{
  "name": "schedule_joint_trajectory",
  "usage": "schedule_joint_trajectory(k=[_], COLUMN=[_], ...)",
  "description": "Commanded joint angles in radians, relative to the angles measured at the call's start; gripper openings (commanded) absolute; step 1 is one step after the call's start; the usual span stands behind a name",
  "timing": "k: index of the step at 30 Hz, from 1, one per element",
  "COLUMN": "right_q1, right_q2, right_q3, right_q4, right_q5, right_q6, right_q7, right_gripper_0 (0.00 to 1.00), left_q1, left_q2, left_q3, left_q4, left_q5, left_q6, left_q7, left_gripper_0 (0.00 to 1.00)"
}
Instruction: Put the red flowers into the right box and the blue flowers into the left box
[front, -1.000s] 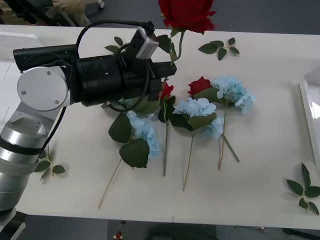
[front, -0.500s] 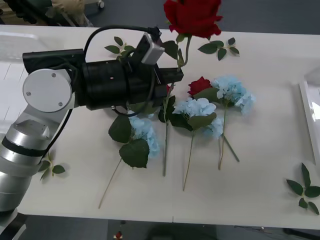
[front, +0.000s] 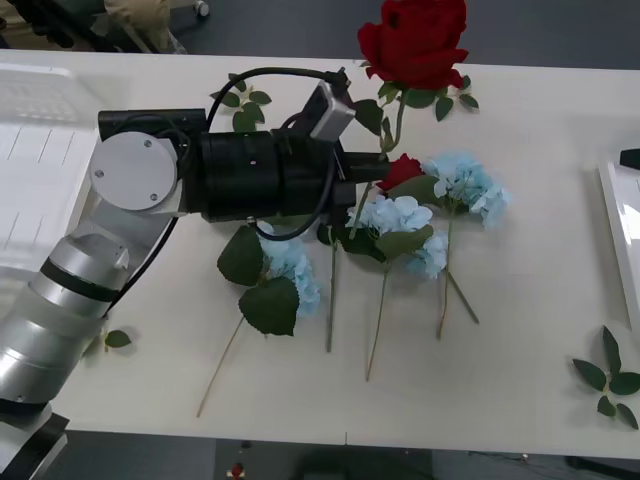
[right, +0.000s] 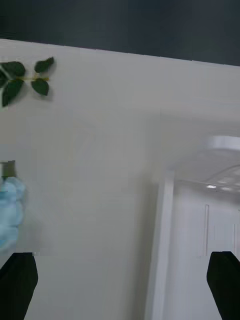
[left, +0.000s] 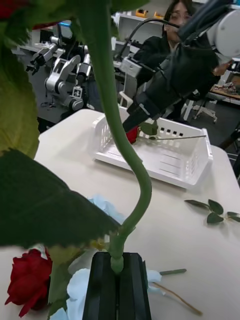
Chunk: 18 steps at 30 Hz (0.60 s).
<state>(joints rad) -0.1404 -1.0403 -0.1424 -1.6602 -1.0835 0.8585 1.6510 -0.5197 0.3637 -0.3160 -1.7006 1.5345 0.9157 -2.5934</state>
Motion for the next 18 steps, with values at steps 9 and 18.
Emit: schedule_joint_trajectory(k=[9, 18], right_q1=[0.269, 0.346], right_q2=[0.045, 0.097], right_q3=[-0.217, -0.238], right_q4=[-0.309, -0.334], right_q5=[-0.355, -0.694], right_q6=[-0.118, -0.131], right_q7=[0.234, 0.604], right_gripper_0=[1.0, 1.0], left_q1=[-0.023, -0.023], left_q2=[-0.022, -0.022], left_q3=[0.012, 0.012], left_q4=[-0.016, -0.016], left_q5=[0.006, 0.006], left_q6=[-0.008, -0.008], left_q7=[-0.027, -0.027], left_gripper_0=[0.0, 0.0])
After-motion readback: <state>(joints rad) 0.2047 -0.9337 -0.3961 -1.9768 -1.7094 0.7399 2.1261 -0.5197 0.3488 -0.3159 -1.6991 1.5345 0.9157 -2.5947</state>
